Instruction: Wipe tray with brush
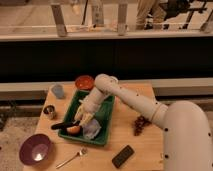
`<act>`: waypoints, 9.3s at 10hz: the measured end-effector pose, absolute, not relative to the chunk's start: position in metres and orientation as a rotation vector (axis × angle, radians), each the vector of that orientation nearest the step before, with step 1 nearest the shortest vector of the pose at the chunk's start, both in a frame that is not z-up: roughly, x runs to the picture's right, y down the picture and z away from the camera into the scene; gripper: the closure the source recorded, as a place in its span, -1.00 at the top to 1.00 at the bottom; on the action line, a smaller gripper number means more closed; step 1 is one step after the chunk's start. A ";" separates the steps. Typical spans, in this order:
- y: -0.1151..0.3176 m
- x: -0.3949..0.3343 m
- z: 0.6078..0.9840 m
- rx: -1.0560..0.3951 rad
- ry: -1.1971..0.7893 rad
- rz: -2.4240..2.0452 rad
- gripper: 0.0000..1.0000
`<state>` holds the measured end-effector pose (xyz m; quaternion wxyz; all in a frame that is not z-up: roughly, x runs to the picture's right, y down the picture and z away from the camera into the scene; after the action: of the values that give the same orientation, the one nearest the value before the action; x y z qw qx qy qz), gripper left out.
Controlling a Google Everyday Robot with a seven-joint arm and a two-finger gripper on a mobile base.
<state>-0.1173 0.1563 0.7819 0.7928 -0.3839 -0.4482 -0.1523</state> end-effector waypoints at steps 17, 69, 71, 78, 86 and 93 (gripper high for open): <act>0.082 -0.180 0.865 -0.758 -0.823 -0.341 -1.00; 0.114 -0.184 0.834 -0.794 -0.975 -0.469 -1.00; 0.132 -0.192 0.826 -0.830 -0.972 -0.516 -1.00; 0.140 -0.092 0.795 -0.823 -0.923 -0.433 -1.00; 0.145 -0.083 0.793 -0.880 -0.930 -0.407 -1.00; 0.146 -0.083 0.794 -0.881 -0.930 -0.407 -1.00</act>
<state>-0.0833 0.1456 0.7937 0.7825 -0.4080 -0.4309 -0.1883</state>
